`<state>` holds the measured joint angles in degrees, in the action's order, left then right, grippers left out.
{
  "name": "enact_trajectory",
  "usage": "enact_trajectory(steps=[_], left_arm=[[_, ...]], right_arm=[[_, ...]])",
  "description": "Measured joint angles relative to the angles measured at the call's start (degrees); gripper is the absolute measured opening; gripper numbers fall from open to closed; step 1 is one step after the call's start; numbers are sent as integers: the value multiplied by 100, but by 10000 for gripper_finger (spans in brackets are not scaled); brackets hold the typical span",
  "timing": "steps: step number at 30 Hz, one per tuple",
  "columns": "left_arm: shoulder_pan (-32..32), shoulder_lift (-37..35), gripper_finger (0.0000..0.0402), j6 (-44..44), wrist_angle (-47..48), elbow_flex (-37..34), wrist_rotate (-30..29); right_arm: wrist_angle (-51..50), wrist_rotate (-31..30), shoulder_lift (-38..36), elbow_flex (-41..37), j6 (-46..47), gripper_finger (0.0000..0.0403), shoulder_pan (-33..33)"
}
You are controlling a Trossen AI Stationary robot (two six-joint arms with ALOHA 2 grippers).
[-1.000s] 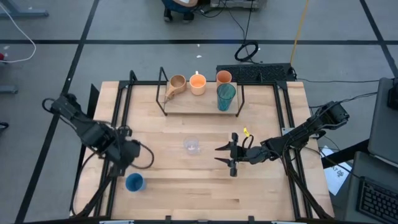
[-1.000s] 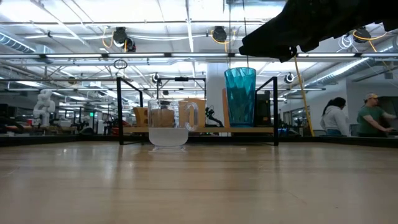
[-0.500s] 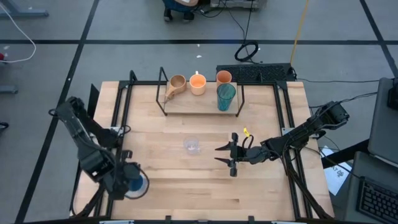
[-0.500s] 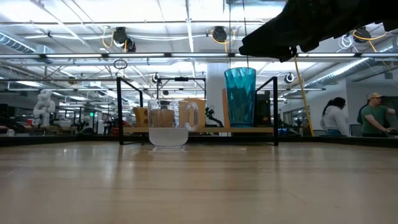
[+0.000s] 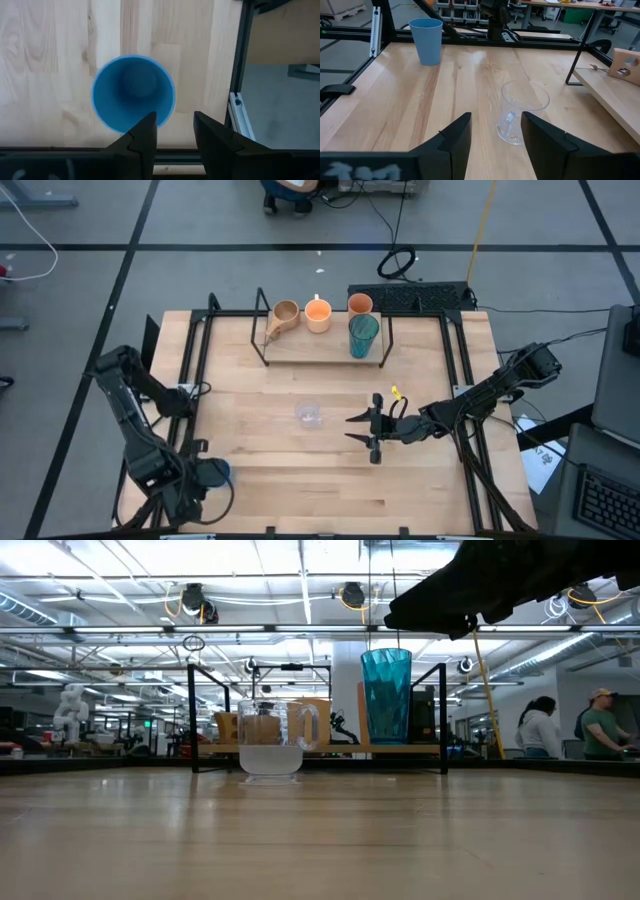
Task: Stack small to large cups/mugs on shelf
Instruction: Put the blue cup on the shelf
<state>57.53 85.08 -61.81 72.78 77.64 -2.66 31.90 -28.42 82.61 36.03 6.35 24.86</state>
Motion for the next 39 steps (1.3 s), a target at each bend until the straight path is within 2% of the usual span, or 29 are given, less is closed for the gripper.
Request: enact_trajectory(steps=[6, 10, 15, 19, 29, 33, 39], left_arm=[[68, 209, 129, 114, -92, -73, -430], [76, 284, 130, -23, -189, -202, -497], [75, 284, 130, -183, -563, -407, -483], [64, 282, 130, -195, -1003, -662, -236], [57, 282, 130, -320, -1262, -1010, -209], [57, 282, 130, -186, -1614, -1283, -208], [-15, 282, 128, -56, -1643, -1437, -190]], right_arm=[[0, 0, 0, 2, 0, 164, 0], [-2, 0, 0, 2, -2, 164, 0], [-2, 0, 0, 2, -2, 164, 0], [-2, 0, 0, 2, -2, 164, 0], [-4, 0, 2, 2, -2, 164, 0], [-4, 0, 2, 2, -3, 164, 0], [-4, 0, 2, 2, -2, 164, 0]])
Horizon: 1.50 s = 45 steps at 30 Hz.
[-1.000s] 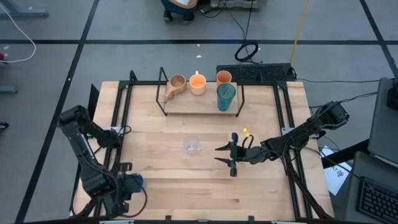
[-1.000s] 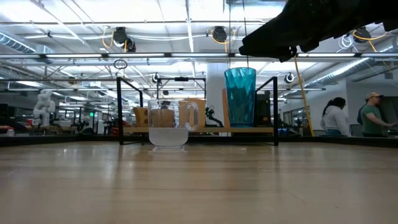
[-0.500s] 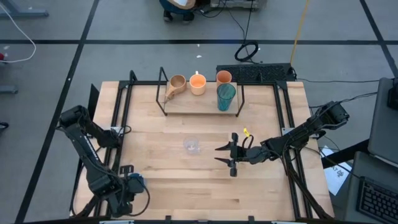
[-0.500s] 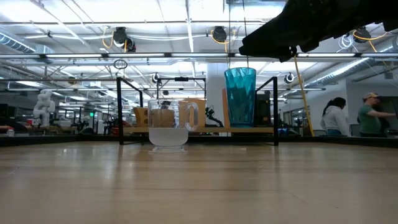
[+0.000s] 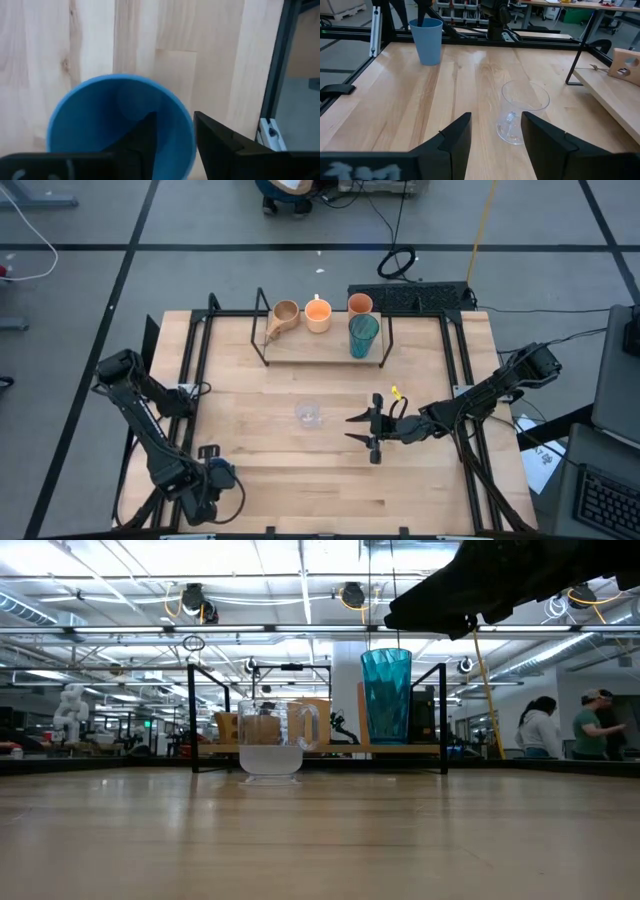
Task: Stack small to large cups/mugs on shelf
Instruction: Put the blue cup on the shelf
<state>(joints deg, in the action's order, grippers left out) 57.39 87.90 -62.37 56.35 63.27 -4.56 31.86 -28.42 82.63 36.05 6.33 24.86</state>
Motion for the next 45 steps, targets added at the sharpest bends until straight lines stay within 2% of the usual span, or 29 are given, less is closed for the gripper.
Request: enact_trajectory(steps=[3, 11, 13, 21, 32, 45], left_arm=[[-14, -2, 112, 127, -102, -30, -2], [-101, -9, 21, 236, -84, -31, -4], [-131, -25, 9, 319, -64, -25, -5], [-215, -20, 7, 529, -67, 22, 93], [-287, 2, 4, 939, 416, 520, -49], [-621, 2, 2, 2001, 1189, 1162, -246]], right_arm=[[0, 0, 0, 0, 0, 164, 0], [2, 0, 0, 0, 0, 164, 0], [2, 0, 0, 0, -1, 164, 0], [2, 0, 0, 0, 0, 164, 0], [2, 1, 0, 0, 26, 164, 0], [4, 2, 0, 0, 80, 164, 81]])
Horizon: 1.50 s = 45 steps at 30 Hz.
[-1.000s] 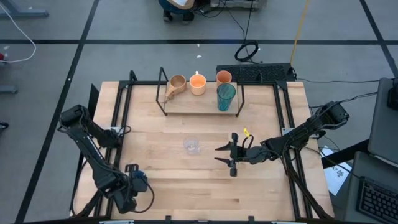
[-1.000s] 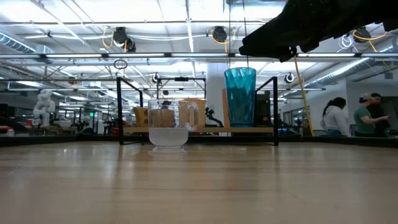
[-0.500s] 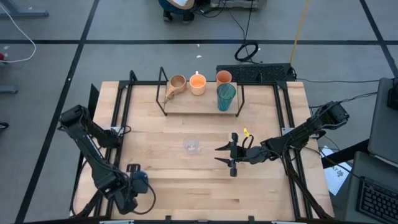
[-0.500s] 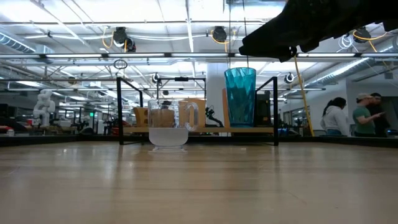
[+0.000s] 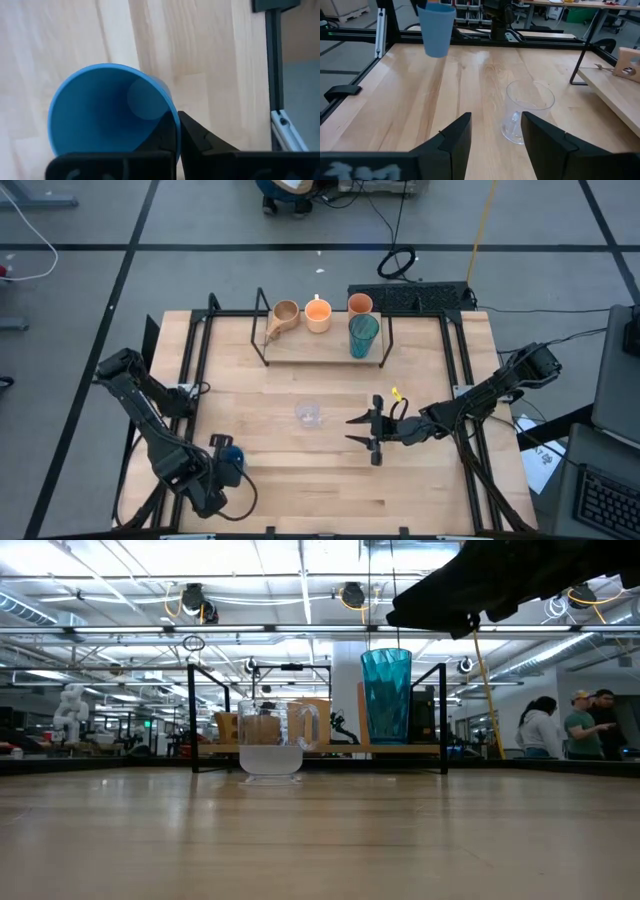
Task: Stack small to large cups/mugs on shelf
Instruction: Put the blue cup on the shelf
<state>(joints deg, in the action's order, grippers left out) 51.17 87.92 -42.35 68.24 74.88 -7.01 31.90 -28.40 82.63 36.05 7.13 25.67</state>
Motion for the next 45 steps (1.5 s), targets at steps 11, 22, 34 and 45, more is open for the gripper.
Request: enact_trajectory(steps=[11, 22, 34, 45], left_arm=[[-386, -2, 1, 1417, 827, 1026, -374], [-940, -9, 1, 2956, 1654, 1988, -515], [-2042, -13, 1, 4877, 2182, 3340, -483], [-3027, -11, 1, 6189, 2178, 3920, -520]], right_arm=[[0, 0, 0, 0, 75, 164, 0], [0, -2, 0, 0, 75, 164, 0], [0, -2, 0, 2, 75, 164, 33], [-2, -2, 0, 2, 75, 164, 33]])
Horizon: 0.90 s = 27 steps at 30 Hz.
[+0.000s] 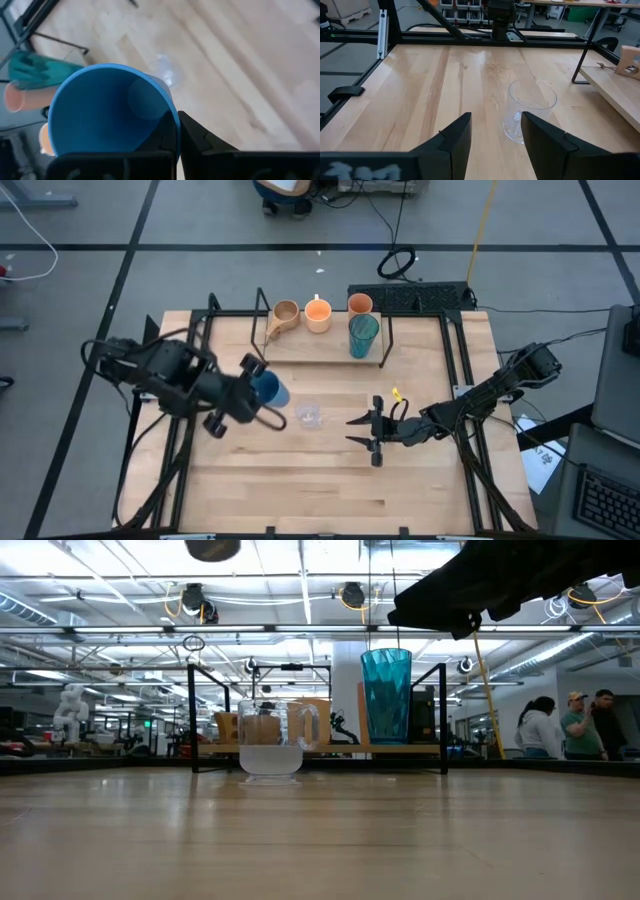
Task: Stack small to large cups/mugs on shelf
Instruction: Put the blue cup on the shelf
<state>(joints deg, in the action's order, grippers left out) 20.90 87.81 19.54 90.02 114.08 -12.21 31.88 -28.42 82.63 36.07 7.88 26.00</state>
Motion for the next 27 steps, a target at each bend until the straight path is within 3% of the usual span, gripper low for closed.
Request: enact_trajectory(steps=[14, 20, 27], left_arm=[[-1656, 183, 1, 1521, -916, 9, 60], [-2376, 643, 1, 2159, -1485, 0, 445], [-2960, 1288, 1, 2585, -1766, -2, 484]], right_arm=[[0, 0, 0, 0, -17, 164, 0], [-2, 0, 0, 0, -12, 164, 0], [-48, -1, 0, 0, -2, 164, 31]])
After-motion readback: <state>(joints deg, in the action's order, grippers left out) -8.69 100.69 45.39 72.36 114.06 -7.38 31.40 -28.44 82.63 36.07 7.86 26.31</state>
